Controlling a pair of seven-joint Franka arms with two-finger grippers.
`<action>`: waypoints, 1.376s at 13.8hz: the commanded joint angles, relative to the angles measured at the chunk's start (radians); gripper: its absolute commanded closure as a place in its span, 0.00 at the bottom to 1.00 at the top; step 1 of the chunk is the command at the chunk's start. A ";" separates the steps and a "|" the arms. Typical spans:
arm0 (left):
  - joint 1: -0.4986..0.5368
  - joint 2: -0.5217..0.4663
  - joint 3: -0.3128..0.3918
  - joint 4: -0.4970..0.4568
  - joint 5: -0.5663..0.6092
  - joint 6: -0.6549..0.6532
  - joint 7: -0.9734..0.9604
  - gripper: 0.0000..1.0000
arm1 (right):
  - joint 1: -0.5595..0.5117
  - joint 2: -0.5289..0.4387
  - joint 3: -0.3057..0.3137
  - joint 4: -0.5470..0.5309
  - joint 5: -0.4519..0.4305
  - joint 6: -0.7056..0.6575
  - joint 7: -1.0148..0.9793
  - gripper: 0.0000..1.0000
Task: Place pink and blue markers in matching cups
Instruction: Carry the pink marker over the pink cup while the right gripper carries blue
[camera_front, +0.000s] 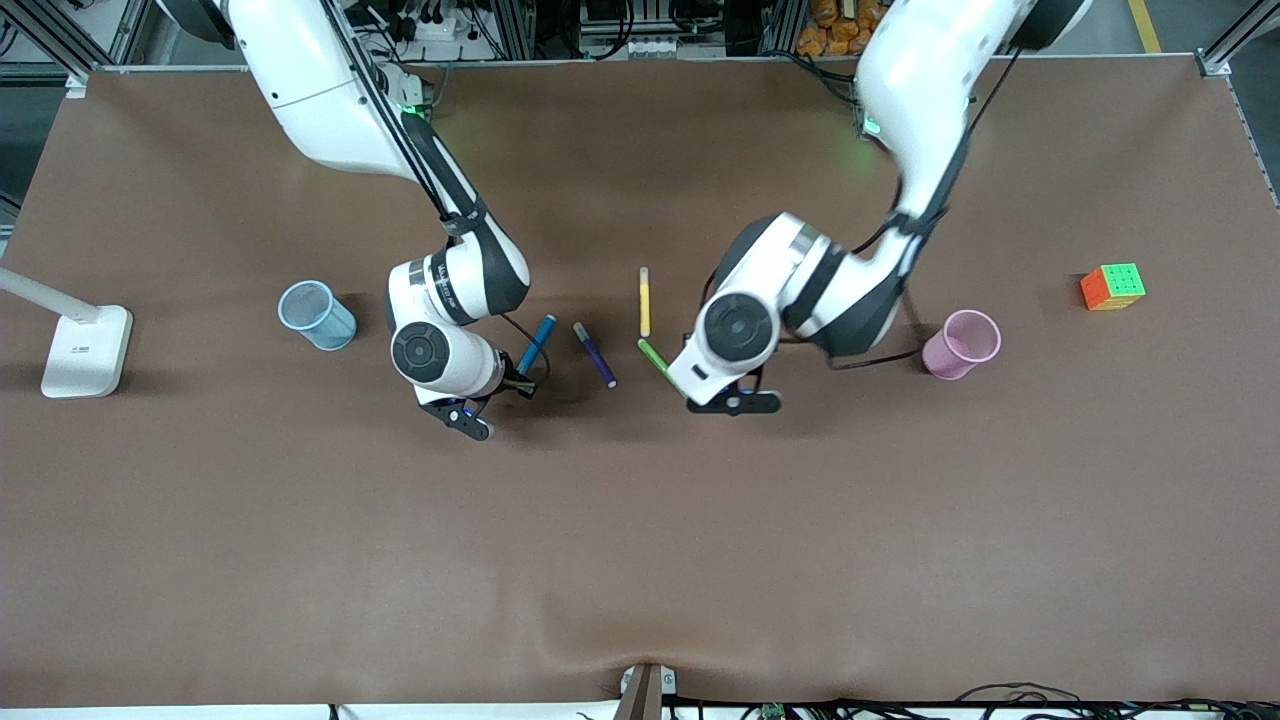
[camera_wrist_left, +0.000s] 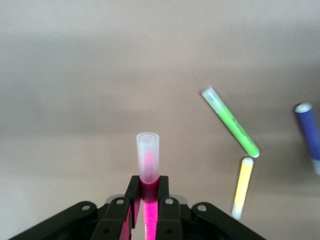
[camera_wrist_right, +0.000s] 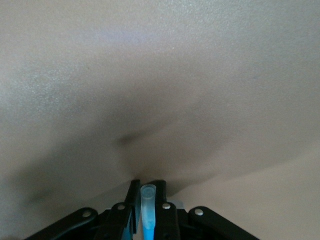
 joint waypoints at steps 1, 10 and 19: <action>0.079 -0.134 0.000 -0.072 0.015 -0.014 -0.005 1.00 | 0.013 -0.006 -0.007 -0.019 0.019 0.001 0.003 1.00; 0.327 -0.393 -0.014 -0.227 0.001 0.066 0.294 1.00 | -0.148 -0.206 -0.036 0.047 -0.062 -0.225 -0.314 1.00; 0.386 -0.654 -0.016 -0.669 0.014 0.383 0.506 1.00 | -0.315 -0.402 -0.049 -0.064 -0.350 -0.156 -0.560 1.00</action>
